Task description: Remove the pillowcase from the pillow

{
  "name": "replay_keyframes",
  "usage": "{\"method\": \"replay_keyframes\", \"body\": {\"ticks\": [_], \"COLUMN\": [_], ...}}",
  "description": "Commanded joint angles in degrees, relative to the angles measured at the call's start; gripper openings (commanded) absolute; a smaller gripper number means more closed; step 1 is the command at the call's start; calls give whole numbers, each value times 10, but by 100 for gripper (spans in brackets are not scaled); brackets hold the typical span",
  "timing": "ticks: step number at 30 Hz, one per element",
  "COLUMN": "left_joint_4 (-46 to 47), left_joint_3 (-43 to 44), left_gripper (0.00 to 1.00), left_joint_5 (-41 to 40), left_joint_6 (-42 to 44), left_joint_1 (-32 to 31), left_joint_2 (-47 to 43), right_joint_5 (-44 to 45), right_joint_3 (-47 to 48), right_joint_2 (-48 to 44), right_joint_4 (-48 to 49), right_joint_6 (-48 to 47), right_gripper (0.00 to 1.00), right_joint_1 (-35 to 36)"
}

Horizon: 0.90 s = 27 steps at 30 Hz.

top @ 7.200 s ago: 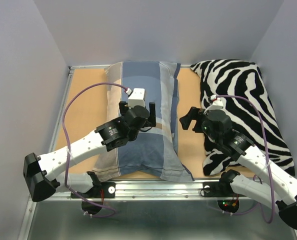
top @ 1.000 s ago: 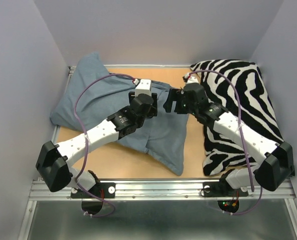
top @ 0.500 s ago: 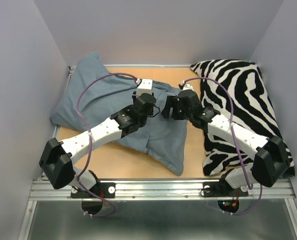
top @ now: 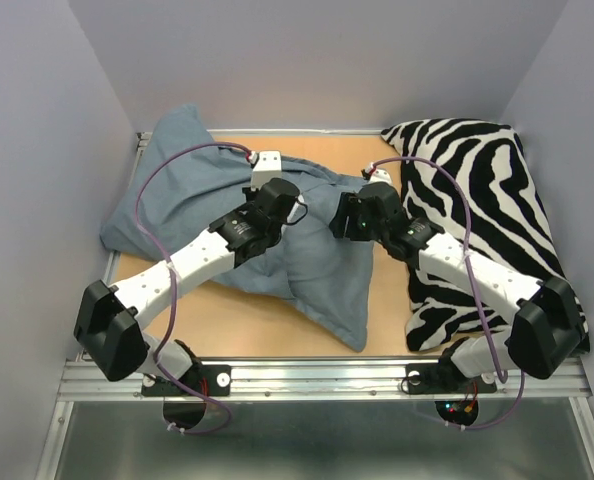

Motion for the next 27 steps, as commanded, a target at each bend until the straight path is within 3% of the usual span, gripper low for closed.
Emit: {"method": "replay_keyframes", "body": {"ticks": [1,3,9,20,23,26,27], "left_joint_4": [8,21,21,59,69,70,75], "left_joint_3": [-15,-27,-31,-69,-76,-77,-77], "left_gripper": [0,0,0,0,0,0,0], "left_joint_5": [-12,5,14,60,81,88,97], "left_joint_6": [-4,-5,-12,-26,-27,-30,-31], "left_joint_1": [23,24,31,59,71,79,87], "left_joint_2": [-48,-52,-43,-45,-43,-37,-35], "right_joint_5": [6,-2,52,124,151,175,182], "right_joint_3": [14,47,142,258,257,214,202], "right_joint_2": [-33,-25,55,162,168,141,123], "right_joint_4": [15,6,-45,-85,-100,-104,-107], "right_joint_6": [-11,-20,-31,-30,-30,-30,-30], "right_gripper": [69,76,84,91,84,61,38], "right_joint_1": [0,4,65,81,81,81,81]}}
